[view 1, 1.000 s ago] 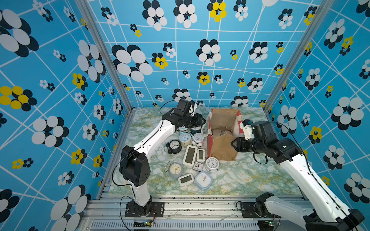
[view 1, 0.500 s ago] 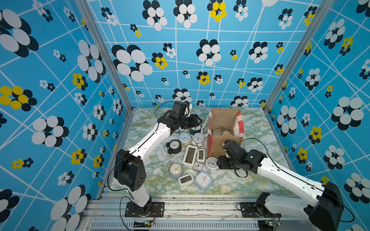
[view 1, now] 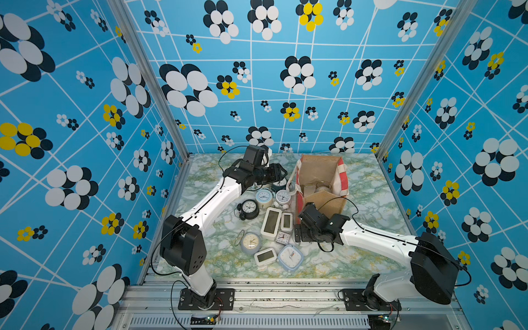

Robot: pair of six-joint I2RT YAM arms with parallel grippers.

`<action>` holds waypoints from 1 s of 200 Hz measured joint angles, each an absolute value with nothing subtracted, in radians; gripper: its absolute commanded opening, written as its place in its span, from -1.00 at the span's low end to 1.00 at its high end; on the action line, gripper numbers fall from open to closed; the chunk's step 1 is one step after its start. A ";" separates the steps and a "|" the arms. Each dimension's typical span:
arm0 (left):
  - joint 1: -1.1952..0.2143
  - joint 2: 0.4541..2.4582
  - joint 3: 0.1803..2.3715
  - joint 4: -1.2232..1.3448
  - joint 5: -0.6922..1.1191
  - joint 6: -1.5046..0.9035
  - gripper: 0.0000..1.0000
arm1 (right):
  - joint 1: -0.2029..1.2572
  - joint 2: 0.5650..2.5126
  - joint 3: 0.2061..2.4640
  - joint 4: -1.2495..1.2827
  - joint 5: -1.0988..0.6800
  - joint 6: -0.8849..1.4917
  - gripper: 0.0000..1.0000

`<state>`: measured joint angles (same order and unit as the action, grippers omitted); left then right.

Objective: Put the alarm clock into the canvas bag
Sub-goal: Pick up the alarm from the center of the board.

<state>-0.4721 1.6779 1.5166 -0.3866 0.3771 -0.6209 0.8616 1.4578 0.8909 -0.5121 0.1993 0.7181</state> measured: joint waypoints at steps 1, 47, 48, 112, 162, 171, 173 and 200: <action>-0.472 1.678 1.516 -0.387 0.377 -0.621 0.24 | 0.862 1.459 0.891 -0.512 0.200 0.718 0.99; -0.472 1.678 1.512 -0.371 0.377 -0.630 0.25 | 0.862 1.523 0.891 -0.452 0.216 0.695 0.92; -0.472 1.678 1.512 -0.370 0.377 -0.630 0.25 | 0.862 1.523 0.891 -0.451 0.216 0.695 0.92; -0.472 1.678 1.512 -0.365 0.378 -0.640 0.25 | 0.862 1.572 0.891 -0.397 0.223 0.670 0.74; -0.471 1.678 1.512 -0.362 0.382 -0.644 0.26 | 0.862 1.572 0.890 -0.402 0.222 0.665 0.81; -0.471 1.678 1.512 -0.361 0.383 -0.645 0.26 | 0.864 1.570 0.886 -0.403 0.222 0.665 0.77; -0.471 1.678 1.512 -0.361 0.384 -0.645 0.26 | 0.864 1.570 0.885 -0.403 0.220 0.664 0.76; -0.471 1.678 1.512 -0.361 0.391 -0.645 0.26 | 0.868 1.552 0.868 -0.407 0.219 0.657 0.61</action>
<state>-0.4713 1.6779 1.5120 -0.3614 0.3908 -0.6449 0.8684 1.5524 0.8684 -0.4068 0.2192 0.6567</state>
